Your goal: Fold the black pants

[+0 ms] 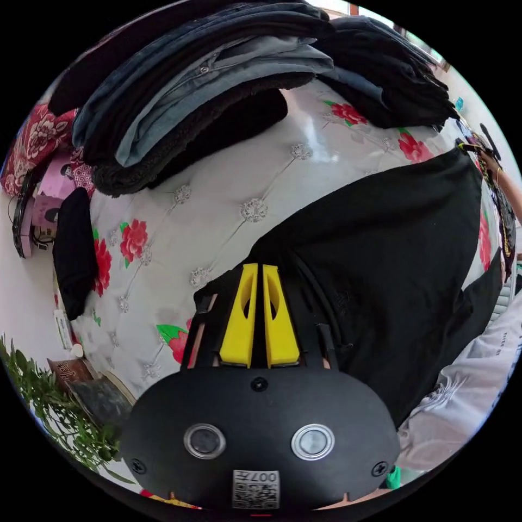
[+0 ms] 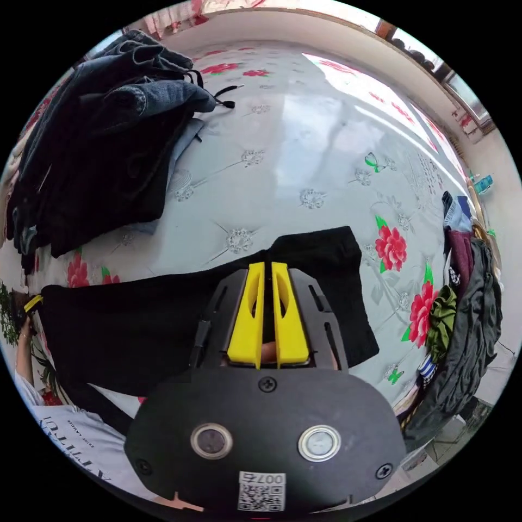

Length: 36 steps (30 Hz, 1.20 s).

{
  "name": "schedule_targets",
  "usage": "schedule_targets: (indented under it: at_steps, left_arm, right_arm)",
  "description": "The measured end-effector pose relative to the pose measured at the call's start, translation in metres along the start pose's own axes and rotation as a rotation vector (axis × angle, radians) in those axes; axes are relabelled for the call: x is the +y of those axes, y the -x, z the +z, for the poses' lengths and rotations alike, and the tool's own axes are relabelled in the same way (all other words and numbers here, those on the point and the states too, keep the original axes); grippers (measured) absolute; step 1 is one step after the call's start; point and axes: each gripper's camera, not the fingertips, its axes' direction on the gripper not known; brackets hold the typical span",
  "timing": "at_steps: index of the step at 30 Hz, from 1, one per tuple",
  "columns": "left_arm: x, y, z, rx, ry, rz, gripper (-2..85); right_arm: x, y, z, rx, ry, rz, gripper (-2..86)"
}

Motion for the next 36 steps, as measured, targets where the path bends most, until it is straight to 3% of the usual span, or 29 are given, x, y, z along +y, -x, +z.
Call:
schedule_targets:
  at_steps: [4,10,15,18,22,27,31,36]
  left_arm:
    - [0.012,0.018,-0.042,0.065,-0.07,-0.053,-0.8]
    - [0.088,0.048,-0.155,0.209,-0.313,-0.125,-1.0]
    - [0.221,0.06,-0.284,0.277,-0.633,-0.137,-1.0]
    - [0.32,0.05,-0.326,0.286,-0.765,-0.144,-0.9]
    - [0.411,0.031,-0.301,0.319,-0.692,-0.266,-0.9]
    - [0.457,0.003,-0.158,0.418,-0.219,-0.489,-0.9]
    - [0.468,0.018,-0.163,0.467,-0.292,-0.562,-0.9]
    - [0.45,0.037,-0.199,0.429,-0.298,-0.466,-0.9]
  right_arm:
    - [0.034,-0.012,-0.06,-0.047,-0.18,-0.01,0.5]
    - [0.141,-0.048,-0.205,-0.238,-0.512,-0.016,0.0]
    - [0.297,-0.088,-0.316,-0.353,-0.806,-0.01,0.1]
    - [0.408,-0.115,-0.333,-0.369,-0.887,0.037,0.3]
    - [0.526,-0.142,-0.284,-0.371,-0.755,0.195,1.0]
    - [0.651,-0.18,-0.144,-0.389,-0.384,0.643,4.6]
    - [0.685,-0.206,-0.131,-0.491,-0.427,0.782,7.8]
    - [0.66,-0.237,-0.134,-0.452,-0.432,0.785,8.7]
